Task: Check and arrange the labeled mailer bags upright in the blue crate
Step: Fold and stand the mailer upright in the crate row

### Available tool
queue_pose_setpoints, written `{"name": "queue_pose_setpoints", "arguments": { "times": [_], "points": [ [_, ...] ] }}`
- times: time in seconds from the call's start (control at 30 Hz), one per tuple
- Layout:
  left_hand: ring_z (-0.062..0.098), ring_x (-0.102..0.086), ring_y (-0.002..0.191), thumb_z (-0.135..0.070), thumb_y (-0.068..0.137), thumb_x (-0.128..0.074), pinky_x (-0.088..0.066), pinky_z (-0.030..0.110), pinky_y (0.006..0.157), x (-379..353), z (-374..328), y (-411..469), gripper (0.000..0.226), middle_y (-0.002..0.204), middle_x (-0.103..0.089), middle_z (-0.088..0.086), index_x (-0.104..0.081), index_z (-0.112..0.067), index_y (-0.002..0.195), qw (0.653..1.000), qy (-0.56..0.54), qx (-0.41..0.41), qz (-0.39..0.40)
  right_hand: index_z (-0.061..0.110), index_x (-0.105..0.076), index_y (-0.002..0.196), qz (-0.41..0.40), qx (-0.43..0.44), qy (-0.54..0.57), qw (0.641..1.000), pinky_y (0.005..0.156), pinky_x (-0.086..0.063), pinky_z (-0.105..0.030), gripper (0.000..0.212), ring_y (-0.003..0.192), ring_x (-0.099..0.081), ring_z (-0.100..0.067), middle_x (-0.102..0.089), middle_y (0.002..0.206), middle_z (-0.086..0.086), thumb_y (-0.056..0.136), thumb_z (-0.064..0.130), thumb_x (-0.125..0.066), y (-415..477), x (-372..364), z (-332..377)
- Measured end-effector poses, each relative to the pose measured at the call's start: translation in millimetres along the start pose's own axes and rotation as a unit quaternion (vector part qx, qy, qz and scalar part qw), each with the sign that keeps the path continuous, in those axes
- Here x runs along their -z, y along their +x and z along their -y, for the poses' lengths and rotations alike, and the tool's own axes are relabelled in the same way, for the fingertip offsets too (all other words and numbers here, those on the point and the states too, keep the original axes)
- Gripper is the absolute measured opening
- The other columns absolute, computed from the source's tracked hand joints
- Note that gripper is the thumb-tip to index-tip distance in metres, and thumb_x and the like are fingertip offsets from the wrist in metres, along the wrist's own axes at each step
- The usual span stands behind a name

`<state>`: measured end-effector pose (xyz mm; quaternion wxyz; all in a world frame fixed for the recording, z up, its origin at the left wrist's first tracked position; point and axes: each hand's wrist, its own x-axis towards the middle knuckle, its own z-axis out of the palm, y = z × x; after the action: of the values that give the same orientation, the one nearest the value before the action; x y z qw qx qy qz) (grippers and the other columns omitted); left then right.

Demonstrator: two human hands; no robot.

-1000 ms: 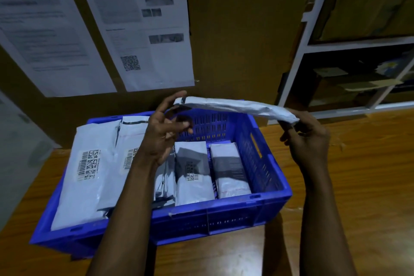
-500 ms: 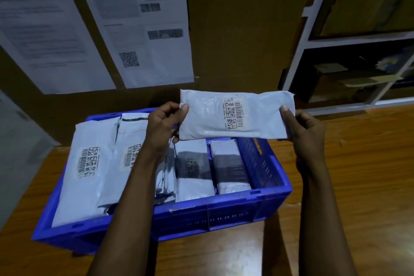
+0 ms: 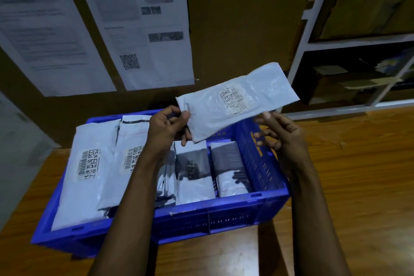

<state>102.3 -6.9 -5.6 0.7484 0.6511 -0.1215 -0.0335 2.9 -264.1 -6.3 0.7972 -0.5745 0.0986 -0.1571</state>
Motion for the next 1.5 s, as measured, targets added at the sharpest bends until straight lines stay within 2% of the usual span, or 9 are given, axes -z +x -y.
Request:
{"name": "queue_pose_setpoints", "arguments": {
  "times": [0.13, 0.3, 0.5, 0.73, 0.9, 1.13, 1.23, 1.33, 1.5],
  "points": [
    [0.03, -0.061, 0.057, -0.008, 0.092, -0.07, -0.049, 0.03, 0.046, 4.3, -1.7, -4.6, 0.028, 0.075, -0.064, 0.026, -0.06, 0.016, 0.102, 0.998, 0.025, 0.025, 0.056, 0.008, -0.072, 0.106, -0.038, 0.012, 0.003, 0.999, 0.059, -0.059, -0.026, 0.015, 0.075, -0.073, -0.017, -0.078, 0.1, -0.009, 0.094, 0.018, -0.072, 5.3, -9.9, -5.4],
    [0.028, -0.07, 0.078, -0.026, 0.085, -0.079, -0.058, 0.037, 0.061, 5.3, -0.8, -4.0, 0.036, 0.094, -0.073, 0.021, -0.065, -0.003, 0.109, 0.993, 0.06, 0.064, 0.074, 0.013, -0.068, 0.102, -0.039, 0.023, 0.059, 0.997, 0.073, -0.061, -0.032, 0.007, 0.101, -0.074, -0.021, -0.077, 0.108, -0.008, 0.1, 0.014, -0.061, 7.5, -18.0, -2.8],
    [0.013, -0.071, 0.089, -0.037, 0.087, -0.076, -0.057, 0.041, 0.074, -5.7, 6.0, 1.4, 0.038, 0.106, -0.077, 0.008, -0.068, -0.015, 0.118, 0.993, 0.092, 0.056, 0.048, 0.02, -0.057, 0.085, -0.037, 0.003, 0.033, 0.999, 0.055, -0.046, -0.021, 0.016, 0.057, -0.058, -0.005, -0.064, 0.066, 0.007, 0.097, 0.01, -0.059, 12.2, -30.3, -1.8],
    [0.012, -0.063, 0.07, -0.013, 0.093, -0.072, -0.054, 0.031, 0.059, -15.5, 9.3, -1.7, 0.005, 0.081, -0.076, -0.001, -0.077, -0.015, 0.094, 0.991, 0.113, 0.017, 0.066, 0.016, -0.067, 0.098, 0.023, -0.023, -0.03, 0.999, 0.056, -0.054, -0.022, 0.007, 0.065, -0.071, -0.007, -0.076, 0.077, 0.004, 0.102, 0.015, -0.061, 4.1, -50.3, -6.2],
    [0.014, -0.072, 0.08, -0.016, 0.091, -0.075, -0.059, 0.032, 0.066, -11.5, 8.7, 0.2, 0.013, 0.093, -0.079, 0.007, -0.077, -0.012, 0.103, 0.994, 0.107, 0.031, -0.004, 0.007, -0.069, 0.112, 0.05, 0.012, -0.15, 0.987, 0.054, -0.052, -0.023, 0.018, 0.062, -0.066, -0.003, -0.065, 0.06, 0.009, 0.096, 0.015, -0.072, 18.2, -50.0, 3.9],
    [0.013, -0.067, 0.074, -0.011, 0.094, -0.069, -0.054, 0.028, 0.068, -1.4, 8.3, 5.9, 0.009, 0.091, -0.077, 0.009, -0.074, -0.01, 0.101, 0.985, 0.068, 0.072, -0.141, 0.005, -0.062, 0.069, 0.175, -0.144, -0.417, 0.88, 0.037, -0.037, -0.018, 0.025, 0.037, -0.042, -0.014, -0.049, 0.048, -0.007, 0.089, 0.008, -0.077, 73.5, -68.8, -7.6],
    [0.018, -0.067, 0.078, -0.012, 0.093, -0.07, -0.055, 0.03, 0.069, -1.4, 8.7, 5.8, 0.008, 0.093, -0.077, 0.01, -0.073, -0.011, 0.1, 0.984, 0.077, 0.081, -0.139, -0.006, -0.07, 0.091, 0.227, -0.243, -0.424, 0.842, 0.044, -0.052, -0.021, 0.009, 0.057, -0.054, -0.017, -0.066, 0.077, -0.02, 0.091, 0.002, -0.074, 82.3, -83.4, -33.6],
    [0.02, -0.068, 0.08, -0.013, 0.093, -0.07, -0.055, 0.031, 0.069, -2.0, 10.7, 5.1, 0.008, 0.096, -0.077, 0.011, -0.073, -0.01, 0.1, 0.982, 0.111, 0.079, -0.133, -0.014, -0.064, 0.12, 0.257, -0.318, -0.418, 0.811, 0.061, -0.063, -0.025, 0.028, 0.076, -0.066, -0.016, -0.069, 0.106, -0.018, 0.097, 0.001, -0.066, 85.4, -92.3, -64.3],
    [0.019, -0.068, 0.077, -0.011, 0.092, -0.07, -0.057, 0.034, 0.072, -2.4, 9.5, 5.6, 0.007, 0.092, -0.077, 0.01, -0.074, -0.012, 0.098, 0.98, 0.126, 0.073, -0.136, -0.009, -0.061, 0.087, 0.278, -0.363, -0.408, 0.79, 0.066, -0.064, -0.03, 0.014, 0.051, -0.07, -0.008, -0.069, 0.053, 0.004, 0.1, -0.004, -0.06, 77.7, -93.9, -99.6]
  ]
}}
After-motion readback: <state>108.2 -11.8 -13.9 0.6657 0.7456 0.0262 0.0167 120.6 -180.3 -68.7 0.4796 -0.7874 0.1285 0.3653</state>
